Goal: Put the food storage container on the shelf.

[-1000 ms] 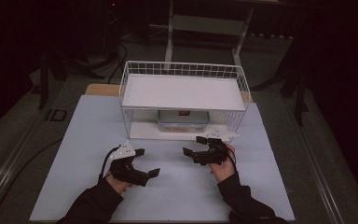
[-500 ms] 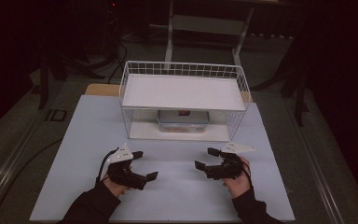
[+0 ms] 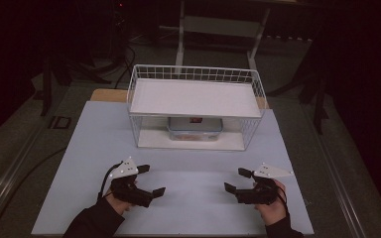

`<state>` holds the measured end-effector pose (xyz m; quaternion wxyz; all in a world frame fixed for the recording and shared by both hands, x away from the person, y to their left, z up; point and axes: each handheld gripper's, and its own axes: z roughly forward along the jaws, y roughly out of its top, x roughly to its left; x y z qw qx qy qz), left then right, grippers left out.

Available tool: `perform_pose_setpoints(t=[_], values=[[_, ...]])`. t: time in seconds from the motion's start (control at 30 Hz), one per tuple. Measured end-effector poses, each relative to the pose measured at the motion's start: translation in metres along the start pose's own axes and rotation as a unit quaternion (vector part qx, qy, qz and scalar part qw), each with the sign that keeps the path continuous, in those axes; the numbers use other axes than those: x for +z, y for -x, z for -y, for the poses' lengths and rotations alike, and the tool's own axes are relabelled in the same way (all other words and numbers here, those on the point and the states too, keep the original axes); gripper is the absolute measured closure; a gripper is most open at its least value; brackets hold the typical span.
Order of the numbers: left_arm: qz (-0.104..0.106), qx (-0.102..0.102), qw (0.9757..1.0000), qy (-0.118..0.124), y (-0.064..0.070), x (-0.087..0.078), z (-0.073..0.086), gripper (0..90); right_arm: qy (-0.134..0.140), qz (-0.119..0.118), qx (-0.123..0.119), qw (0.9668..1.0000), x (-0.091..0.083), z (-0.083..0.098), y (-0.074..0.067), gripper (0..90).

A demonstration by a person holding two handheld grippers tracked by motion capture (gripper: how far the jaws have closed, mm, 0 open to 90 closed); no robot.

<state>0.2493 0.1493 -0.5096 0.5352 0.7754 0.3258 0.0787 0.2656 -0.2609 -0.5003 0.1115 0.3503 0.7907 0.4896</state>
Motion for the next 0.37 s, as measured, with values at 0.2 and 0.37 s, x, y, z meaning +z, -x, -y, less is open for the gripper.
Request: perform_pose_setpoints(t=[0.2,0.37], values=[[0.003,0.001,1.0,-0.004,0.0003,0.0021,0.002,0.0,-0.014,0.012,-0.002,0.9998,-0.0033,0.0073,0.0026,16.7],[0.005,0.001,1.0,-0.004,0.0003,0.0042,0.0032,0.0,-0.017,0.007,-0.01,0.9998,-0.0011,0.0071,0.0015,16.5]])
